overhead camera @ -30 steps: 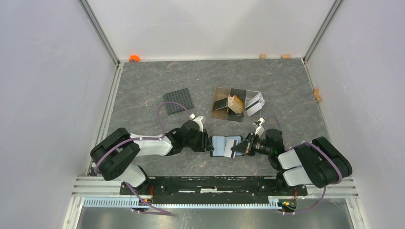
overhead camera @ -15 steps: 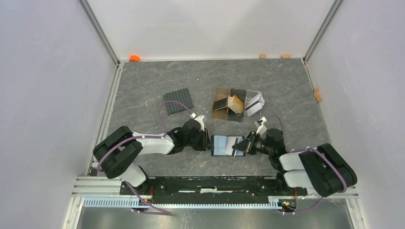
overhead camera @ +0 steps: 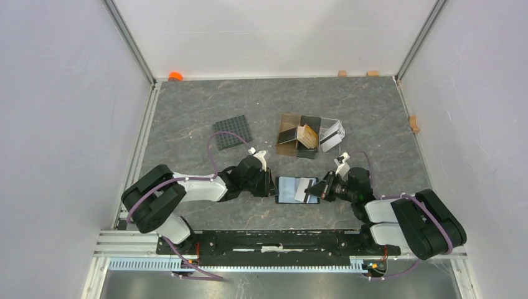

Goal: Put the credit cards into the card holder
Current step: Insert the credit card into the card holder.

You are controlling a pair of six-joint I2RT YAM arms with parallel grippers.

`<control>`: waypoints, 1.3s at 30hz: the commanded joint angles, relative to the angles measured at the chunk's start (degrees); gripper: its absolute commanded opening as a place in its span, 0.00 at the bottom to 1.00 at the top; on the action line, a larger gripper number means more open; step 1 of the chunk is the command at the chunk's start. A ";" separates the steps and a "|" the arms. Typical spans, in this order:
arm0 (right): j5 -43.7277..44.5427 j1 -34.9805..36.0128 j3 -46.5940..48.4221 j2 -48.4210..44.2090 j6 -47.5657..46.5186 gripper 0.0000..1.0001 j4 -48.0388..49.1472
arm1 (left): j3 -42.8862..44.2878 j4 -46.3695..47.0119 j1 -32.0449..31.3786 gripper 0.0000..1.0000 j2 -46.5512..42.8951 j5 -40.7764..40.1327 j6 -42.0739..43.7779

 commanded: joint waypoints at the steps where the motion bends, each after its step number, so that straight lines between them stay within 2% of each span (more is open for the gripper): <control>1: 2.47 -0.24 0.94 0.64 -2.34 0.00 -0.65 | -0.97 -6.71 -0.17 0.28 2.06 -4.21 3.91; 15: 3.03 2.46 0.96 6.17 -1.80 0.00 2.68 | -0.47 -6.71 -0.19 0.25 2.15 -3.35 4.50; 23: 2.99 2.86 0.90 6.89 -3.33 0.00 -1.31 | -0.08 -6.71 -0.18 0.24 2.67 -3.53 4.77; 28: 0.79 2.92 -0.04 9.93 -0.54 0.00 4.17 | 0.03 -6.71 -0.19 0.23 2.93 -3.46 4.99; 39: -0.36 3.42 0.39 11.59 0.33 0.00 3.39 | 0.49 -6.64 -0.19 0.21 3.37 -3.18 5.44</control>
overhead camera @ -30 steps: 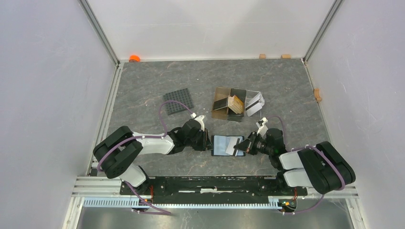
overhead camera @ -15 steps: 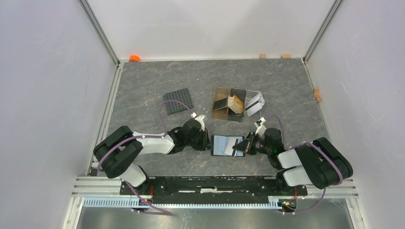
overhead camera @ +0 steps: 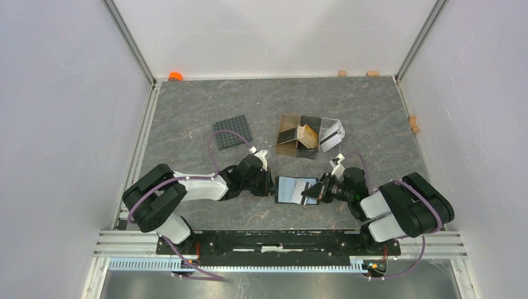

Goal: Put the credit cards into the card holder
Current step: Insert the credit card into the card holder.

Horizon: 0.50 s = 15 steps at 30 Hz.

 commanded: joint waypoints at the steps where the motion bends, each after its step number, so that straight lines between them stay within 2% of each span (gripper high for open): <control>1: -0.26 0.78 -0.26 2.06 -1.27 0.00 -3.74 | -0.40 -5.47 -0.23 0.21 2.96 -3.08 3.85; 15: -2.26 0.87 1.57 5.65 -1.41 0.00 -6.07 | 0.43 -5.46 -0.23 0.19 3.65 -2.66 5.70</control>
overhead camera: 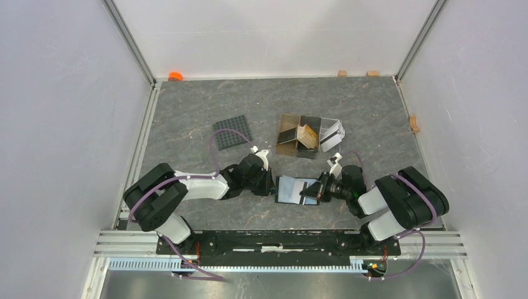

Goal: Put the credit cards into the card holder
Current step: Insert the credit card into the card holder.

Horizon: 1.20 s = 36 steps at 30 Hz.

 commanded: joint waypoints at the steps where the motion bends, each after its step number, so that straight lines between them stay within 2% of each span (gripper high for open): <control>1: -0.09 0.87 -0.04 1.91 -2.17 0.00 -6.73 | -0.36 -4.96 -0.25 0.19 3.09 -2.74 4.20; 18: 0.35 3.74 5.98 7.49 -1.94 0.02 -7.85 | 0.17 -4.96 -0.20 0.10 4.10 -0.74 5.76; 22: 1.56 4.03 7.12 6.99 -2.69 0.15 -9.62 | -0.08 -4.96 -0.25 0.03 3.93 -0.94 5.69; 24: 2.76 3.99 7.61 5.68 -3.65 0.23 -11.83 | -0.49 -4.96 -0.25 0.02 3.76 -1.59 4.90; 31: 11.12 4.04 11.19 -3.85 -11.43 0.44 -28.57 | -2.52 -2.84 -0.25 0.02 3.39 -2.75 2.10; 36: 17.40 4.03 15.14 -10.11 -17.12 0.54 -40.32 | -3.37 -2.17 -0.21 0.02 3.09 -3.26 1.38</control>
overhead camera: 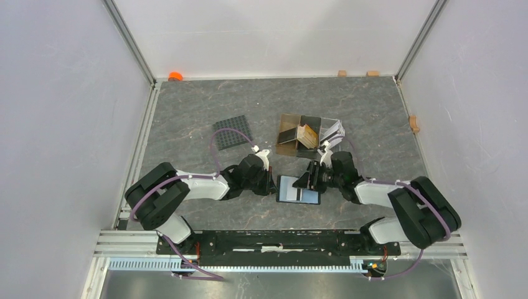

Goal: Put the credit cards into the card holder
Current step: Insert the credit card into the card holder.

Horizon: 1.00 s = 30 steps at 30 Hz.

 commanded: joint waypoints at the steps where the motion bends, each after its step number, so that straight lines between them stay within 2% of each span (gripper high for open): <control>1: 13.27 -0.31 3.36 -4.18 -9.31 0.56 -17.79 | -2.95 -4.84 -0.29 0.02 2.13 -3.59 -0.57; 6: 16.42 -0.01 5.66 -8.19 -13.04 0.59 -24.05 | -3.04 -4.47 -0.30 0.02 1.79 -3.16 -0.68; 9: 15.99 0.85 5.88 -8.19 -13.28 0.56 -25.01 | -3.05 -4.20 -0.28 0.02 1.79 -2.93 -0.72; 19: 14.24 7.22 5.97 -5.02 -8.16 0.52 -19.42 | -2.78 -3.76 -0.28 0.02 2.10 -1.95 -0.87; 30: 14.84 12.79 12.08 -0.42 -5.60 0.49 -17.04 | -3.46 -3.24 -0.30 0.02 0.89 -1.58 -1.87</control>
